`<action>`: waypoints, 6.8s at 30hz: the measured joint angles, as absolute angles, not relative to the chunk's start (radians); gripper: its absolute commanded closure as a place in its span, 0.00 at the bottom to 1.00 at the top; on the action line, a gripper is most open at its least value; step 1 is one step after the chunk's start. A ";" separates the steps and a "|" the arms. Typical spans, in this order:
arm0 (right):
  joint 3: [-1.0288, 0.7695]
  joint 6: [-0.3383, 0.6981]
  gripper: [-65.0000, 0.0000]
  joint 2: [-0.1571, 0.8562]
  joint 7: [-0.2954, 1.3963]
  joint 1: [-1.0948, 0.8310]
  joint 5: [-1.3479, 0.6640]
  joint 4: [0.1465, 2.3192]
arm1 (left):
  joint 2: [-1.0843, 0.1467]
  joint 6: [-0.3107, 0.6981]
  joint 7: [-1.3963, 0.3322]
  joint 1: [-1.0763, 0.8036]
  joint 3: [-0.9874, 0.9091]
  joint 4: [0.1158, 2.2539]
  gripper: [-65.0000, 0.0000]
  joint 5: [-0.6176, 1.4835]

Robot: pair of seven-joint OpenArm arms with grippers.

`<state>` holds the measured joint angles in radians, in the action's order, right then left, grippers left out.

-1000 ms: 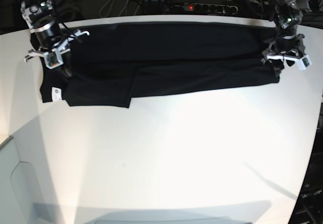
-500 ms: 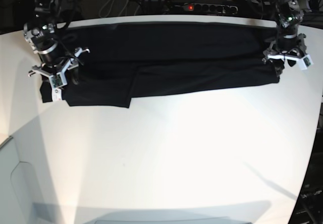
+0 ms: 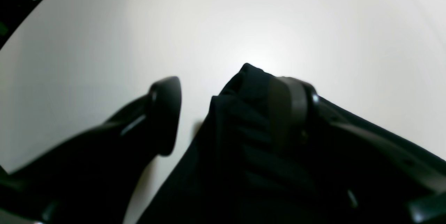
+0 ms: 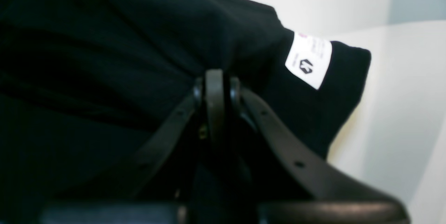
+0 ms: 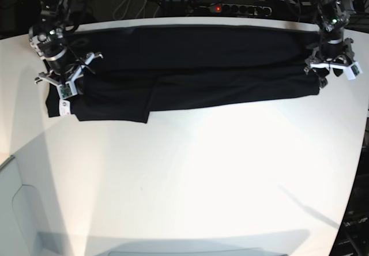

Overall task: Fold the T-shirt properly
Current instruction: 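Tuck and straighten the folded shirt's ends with both grippers, then pull the left gripper's end of the strip outward to straighten it, then regrasp both ends of the strip and smooth it flat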

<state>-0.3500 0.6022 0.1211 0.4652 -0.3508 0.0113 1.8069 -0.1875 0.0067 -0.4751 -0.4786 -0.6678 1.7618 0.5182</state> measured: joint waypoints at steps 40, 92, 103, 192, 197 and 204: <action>-0.596 0.602 1.00 -0.028 0.224 -0.601 0.004 2.002 | -0.223 0.006 -0.475 -0.486 -0.638 1.756 0.41 0.517; -0.543 0.602 1.00 -0.030 0.236 -0.565 0.012 1.970 | -0.270 0.007 -0.487 -0.366 -0.553 1.868 1.00 0.519; -0.545 0.602 1.00 -0.030 0.235 -0.532 0.012 1.970 | -0.302 0.007 -0.484 -0.228 -0.550 1.845 1.00 0.521; -0.551 0.602 1.00 -0.028 0.223 -0.582 0.011 1.941 | -0.260 0.162 -0.471 -0.565 -0.647 1.588 1.00 0.518; -0.583 0.603 1.00 -0.030 0.223 -0.583 0.011 1.941 | -0.260 0.162 -0.471 -0.565 -0.647 1.588 1.00 0.518; -0.578 0.603 1.00 -0.030 0.224 -0.603 0.003 1.937 | -0.263 0.162 -0.471 -0.566 -0.647 1.588 1.00 0.517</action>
<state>-0.5781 0.6025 -0.0299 0.2237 -0.6025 0.0032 1.9369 -0.2626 0.1623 -0.4709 -0.5655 -0.6468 1.5875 0.5175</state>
